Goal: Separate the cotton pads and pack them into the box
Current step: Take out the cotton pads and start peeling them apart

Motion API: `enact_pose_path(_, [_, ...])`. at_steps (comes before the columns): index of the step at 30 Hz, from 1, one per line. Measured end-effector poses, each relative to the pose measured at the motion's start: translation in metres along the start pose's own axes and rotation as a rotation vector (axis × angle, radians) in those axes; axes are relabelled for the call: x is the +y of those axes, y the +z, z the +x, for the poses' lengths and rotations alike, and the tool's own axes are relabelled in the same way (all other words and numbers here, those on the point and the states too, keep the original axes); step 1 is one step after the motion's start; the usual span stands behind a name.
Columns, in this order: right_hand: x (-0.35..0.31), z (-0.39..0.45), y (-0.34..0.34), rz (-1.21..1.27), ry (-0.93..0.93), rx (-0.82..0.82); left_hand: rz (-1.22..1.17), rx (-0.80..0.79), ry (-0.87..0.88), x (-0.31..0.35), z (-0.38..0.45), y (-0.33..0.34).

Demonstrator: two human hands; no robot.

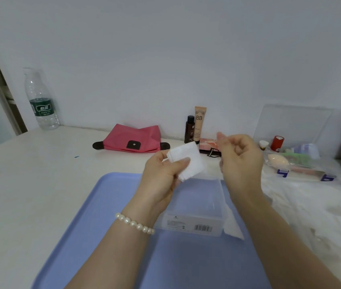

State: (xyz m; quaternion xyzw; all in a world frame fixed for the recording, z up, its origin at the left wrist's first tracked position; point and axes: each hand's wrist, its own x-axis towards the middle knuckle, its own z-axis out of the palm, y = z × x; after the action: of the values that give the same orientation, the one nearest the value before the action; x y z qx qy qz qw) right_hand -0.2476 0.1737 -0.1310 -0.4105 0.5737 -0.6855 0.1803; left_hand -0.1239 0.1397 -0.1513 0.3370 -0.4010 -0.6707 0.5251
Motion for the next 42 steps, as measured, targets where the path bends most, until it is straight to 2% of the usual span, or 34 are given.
enact_pose_path(3, [-0.011, -0.001, 0.0, -0.043, 0.069, -0.222, 0.175, 0.105, 0.172, -0.001, -0.001, 0.0])
enact_pose_path(6, [-0.014, -0.008, 0.009, -0.071, 0.178, -0.372, 0.344, 0.064, 0.228, 0.0, -0.006, 0.0])
enact_pose_path(9, [-0.014, -0.004, 0.012, -0.05, 0.338, -0.413, 0.459, -0.102, 0.149, 0.011, -0.009, -0.008])
enact_pose_path(12, [-0.017, 0.003, 0.014, -0.05, 0.504, -0.555, 0.354, -0.306, -0.004, 0.032, -0.009, -0.03])
enact_pose_path(15, [-0.02, 0.003, 0.027, -0.064, 0.554, -0.624, 0.33, -0.307, -0.067, 0.042, -0.008, -0.05])
enact_pose_path(20, [-0.014, -0.004, 0.053, -0.227, 0.486, -0.593, 0.506, -0.059, 0.066, 0.037, 0.0, -0.07])
enact_pose_path(24, [-0.001, -0.003, 0.063, -0.426, 0.367, -0.515, 0.592, 0.274, 0.188, 0.03, 0.01, -0.085])
enact_pose_path(26, [0.007, -0.005, 0.065, -0.525, 0.309, -0.498, 0.625, 0.268, 0.136, 0.023, 0.011, -0.086])
enact_pose_path(29, [0.016, -0.012, 0.071, -0.631, 0.243, -0.494, 0.674, 0.164, 0.05, 0.014, 0.011, -0.084])
enact_pose_path(38, [0.016, -0.016, 0.093, -0.694, 0.17, -0.495, 0.689, 0.095, 0.009, 0.012, 0.009, -0.083])
enact_pose_path(42, [0.015, -0.018, 0.094, -0.692, 0.151, -0.529, 0.692, 0.121, 0.04, 0.011, 0.01, -0.082])
